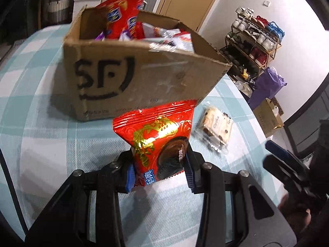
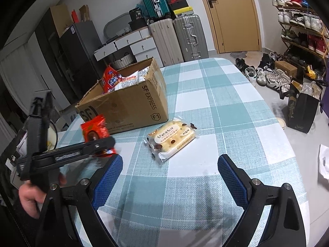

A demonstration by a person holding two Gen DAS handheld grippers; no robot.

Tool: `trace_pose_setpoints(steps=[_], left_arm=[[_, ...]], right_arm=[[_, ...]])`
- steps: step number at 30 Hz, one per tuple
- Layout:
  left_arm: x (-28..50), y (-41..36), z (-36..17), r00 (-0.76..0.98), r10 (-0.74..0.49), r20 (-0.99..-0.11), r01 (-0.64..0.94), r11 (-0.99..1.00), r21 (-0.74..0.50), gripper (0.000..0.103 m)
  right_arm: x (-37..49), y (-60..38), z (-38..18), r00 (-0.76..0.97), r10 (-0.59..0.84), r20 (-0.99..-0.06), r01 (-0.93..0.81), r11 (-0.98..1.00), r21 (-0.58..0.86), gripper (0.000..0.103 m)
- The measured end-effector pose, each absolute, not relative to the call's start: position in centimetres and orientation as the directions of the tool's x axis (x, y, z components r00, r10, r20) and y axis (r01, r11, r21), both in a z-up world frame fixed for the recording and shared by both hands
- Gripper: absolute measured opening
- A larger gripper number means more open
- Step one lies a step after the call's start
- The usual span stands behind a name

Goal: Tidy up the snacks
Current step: 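Grasp the clear cream bread packet with the right gripper while the left holds the red packet, then lift and carry the red packet and bread packet over the box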

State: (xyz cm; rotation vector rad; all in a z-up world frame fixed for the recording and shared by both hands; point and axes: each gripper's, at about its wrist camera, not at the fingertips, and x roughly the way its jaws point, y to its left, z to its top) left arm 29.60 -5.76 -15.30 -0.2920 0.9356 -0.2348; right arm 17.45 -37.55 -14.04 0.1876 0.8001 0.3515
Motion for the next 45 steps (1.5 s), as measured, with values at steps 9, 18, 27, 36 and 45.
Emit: trace_pose_setpoints(steps=[9,18,27,36,45], left_arm=[[29.4,-4.0,-16.5,0.575,-0.322,-0.752,0.042,0.930,-0.366,0.035],[26.6,-2.3,-17.3,0.582,-0.324,-0.746,0.021,0.923,-0.385,0.035],[26.4,-0.6,-17.3,0.595,-0.329,-0.733,-0.015,0.908,-0.419,0.035],[25.1,0.7,-17.3,0.604,-0.329,-0.726,-0.038,0.898,-0.439,0.035],[23.8,1.3,-16.2,0.631,-0.318,-0.708,-0.046,0.895,-0.444,0.035]], right_arm=[[21.1,-36.9,-16.4,0.569,0.404,-0.716,-0.210,0.913,0.349,0.095],[24.8,-34.7,-17.0,0.550,0.365,-0.752,-0.165,0.929,0.330,0.095],[27.7,-31.1,-17.7,0.538,0.263,-0.801,-0.148,0.965,0.218,0.095],[28.3,-28.9,-19.0,0.554,0.101,-0.827,-0.165,0.986,0.009,0.088],[27.3,-32.9,-18.5,0.570,0.201,-0.796,-0.115,0.980,0.165,0.061]])
